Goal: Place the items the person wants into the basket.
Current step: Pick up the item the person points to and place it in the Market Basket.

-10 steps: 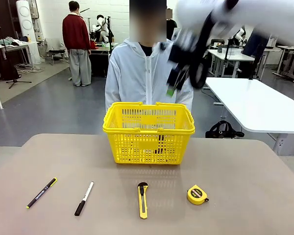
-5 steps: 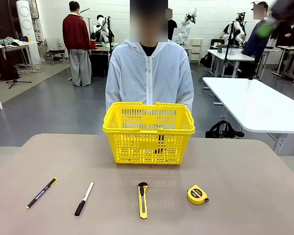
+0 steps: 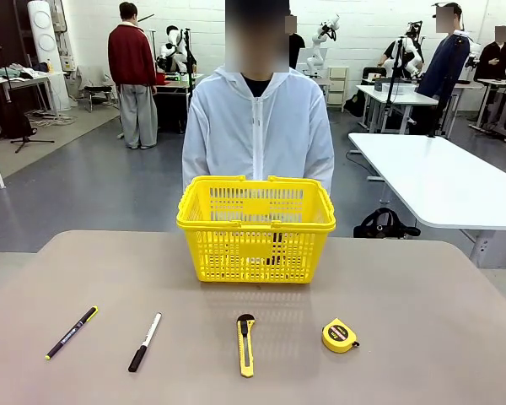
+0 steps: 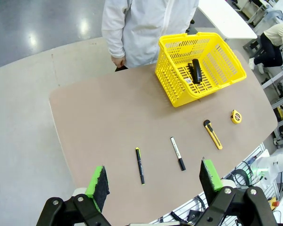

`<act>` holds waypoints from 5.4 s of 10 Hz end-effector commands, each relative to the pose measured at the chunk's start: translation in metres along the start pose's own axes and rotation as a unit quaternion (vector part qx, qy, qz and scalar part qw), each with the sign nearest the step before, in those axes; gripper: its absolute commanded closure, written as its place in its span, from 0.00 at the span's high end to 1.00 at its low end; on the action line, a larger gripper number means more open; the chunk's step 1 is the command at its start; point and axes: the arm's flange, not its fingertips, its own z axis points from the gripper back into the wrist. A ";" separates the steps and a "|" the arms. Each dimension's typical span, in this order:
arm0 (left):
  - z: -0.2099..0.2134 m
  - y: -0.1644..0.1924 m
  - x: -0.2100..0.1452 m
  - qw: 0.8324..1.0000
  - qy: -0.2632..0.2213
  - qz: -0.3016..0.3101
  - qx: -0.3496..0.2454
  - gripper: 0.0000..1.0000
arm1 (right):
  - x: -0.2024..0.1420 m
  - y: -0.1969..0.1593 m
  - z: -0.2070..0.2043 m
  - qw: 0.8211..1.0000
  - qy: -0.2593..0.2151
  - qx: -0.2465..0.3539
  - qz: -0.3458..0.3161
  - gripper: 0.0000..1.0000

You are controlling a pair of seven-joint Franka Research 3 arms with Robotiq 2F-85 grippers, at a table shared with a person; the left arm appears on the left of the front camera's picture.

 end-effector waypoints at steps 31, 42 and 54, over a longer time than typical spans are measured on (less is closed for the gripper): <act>-0.073 -0.036 0.007 0.993 0.116 -0.027 0.018 1.00 | -0.072 -0.034 -0.039 0.999 -0.033 0.004 -0.037 1.00; -0.333 -0.029 -0.113 0.938 0.330 -0.023 0.108 1.00 | -0.072 -0.034 -0.039 0.999 -0.033 0.004 -0.037 1.00; -0.397 -0.009 -0.171 0.925 0.342 -0.070 0.150 1.00 | -0.072 -0.034 -0.039 0.999 -0.033 0.004 -0.037 1.00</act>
